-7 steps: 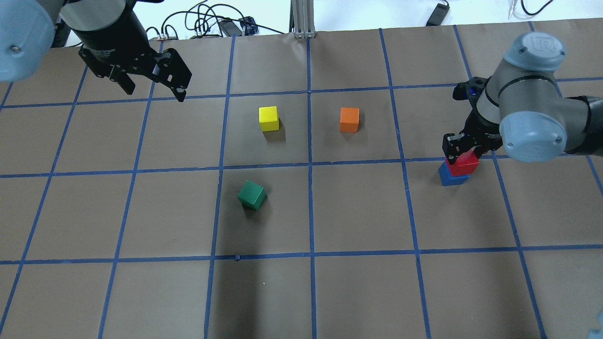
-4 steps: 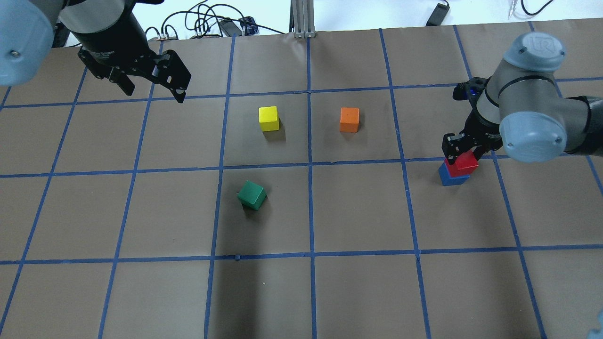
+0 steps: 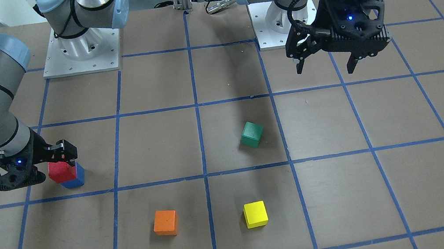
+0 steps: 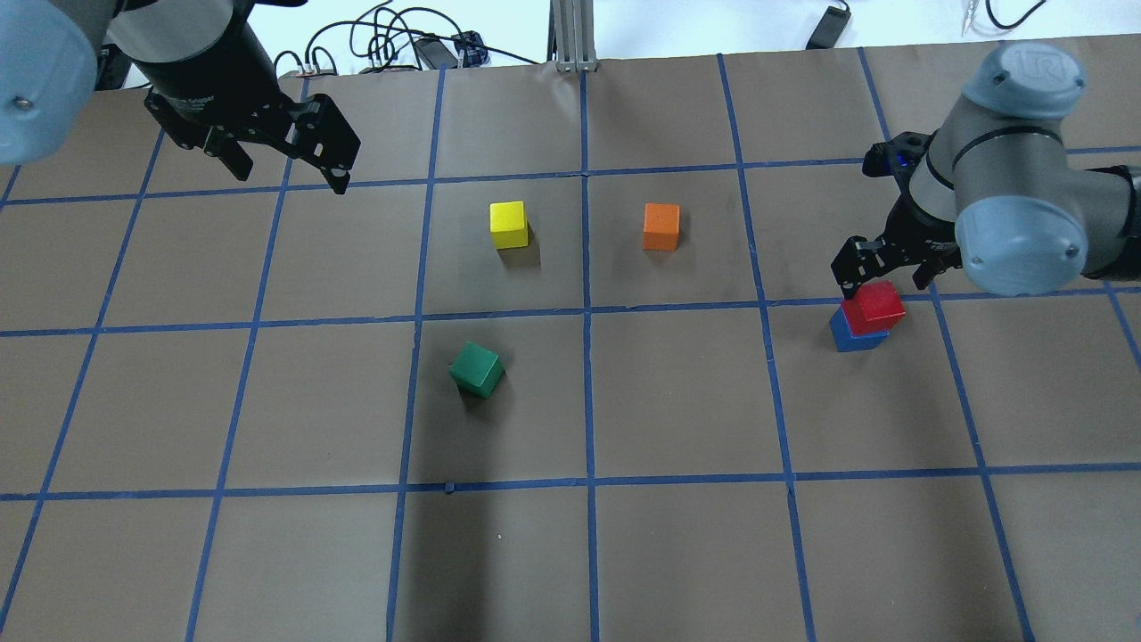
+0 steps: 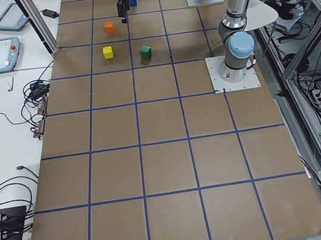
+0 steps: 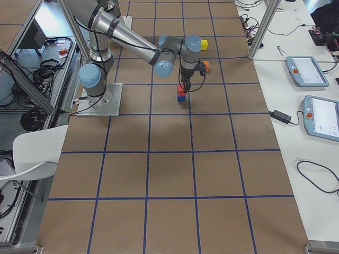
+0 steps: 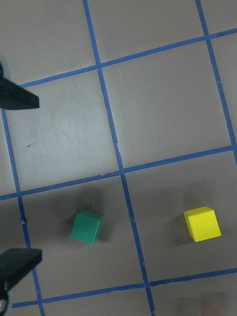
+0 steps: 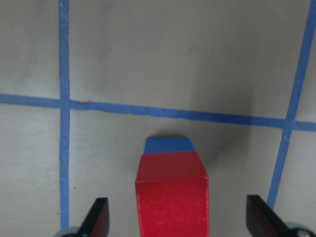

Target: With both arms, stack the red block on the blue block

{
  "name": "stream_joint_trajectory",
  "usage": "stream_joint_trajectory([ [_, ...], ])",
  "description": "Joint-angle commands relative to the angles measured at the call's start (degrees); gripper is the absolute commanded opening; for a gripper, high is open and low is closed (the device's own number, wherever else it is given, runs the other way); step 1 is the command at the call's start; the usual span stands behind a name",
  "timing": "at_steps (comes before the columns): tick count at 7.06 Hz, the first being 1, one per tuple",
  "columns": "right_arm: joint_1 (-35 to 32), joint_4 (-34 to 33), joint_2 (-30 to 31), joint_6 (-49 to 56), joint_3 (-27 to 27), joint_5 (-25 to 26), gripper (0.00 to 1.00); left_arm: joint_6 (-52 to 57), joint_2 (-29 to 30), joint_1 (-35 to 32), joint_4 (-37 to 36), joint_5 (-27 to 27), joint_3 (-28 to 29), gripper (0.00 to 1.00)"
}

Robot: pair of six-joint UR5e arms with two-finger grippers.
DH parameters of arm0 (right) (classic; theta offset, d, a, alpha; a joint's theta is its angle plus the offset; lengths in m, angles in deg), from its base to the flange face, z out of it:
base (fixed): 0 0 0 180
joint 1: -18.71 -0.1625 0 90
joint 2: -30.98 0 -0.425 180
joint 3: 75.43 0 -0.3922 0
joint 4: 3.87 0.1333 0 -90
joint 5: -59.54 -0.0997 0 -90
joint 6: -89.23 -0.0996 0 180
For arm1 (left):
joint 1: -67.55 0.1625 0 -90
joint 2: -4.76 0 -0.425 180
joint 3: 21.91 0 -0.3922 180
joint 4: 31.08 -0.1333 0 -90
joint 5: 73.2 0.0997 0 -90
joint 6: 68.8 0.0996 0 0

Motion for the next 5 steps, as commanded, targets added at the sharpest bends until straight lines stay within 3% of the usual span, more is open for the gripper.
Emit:
stream_joint_trajectory([
  [1, -0.42, 16.81, 3.76, -1.12, -10.87, -0.1, 1.0, -0.15, -0.03, -0.07, -0.36, 0.11, -0.1, 1.0],
  [2, -1.47, 22.91, 3.86, -2.96, -16.24, -0.62, 1.0, -0.07, -0.12, 0.02, -0.45, 0.02, -0.19, 1.0],
  [3, -4.0, 24.89, 4.12, -4.11, -18.21, -0.8, 1.0, -0.07, -0.12, 0.02, -0.45, 0.02, -0.19, 1.0],
  [5, -8.06, 24.47, 6.14, -4.9, -18.32, -0.1, 1.0, -0.07, -0.12, -0.07, -0.36, 0.02, -0.28, 1.0],
])
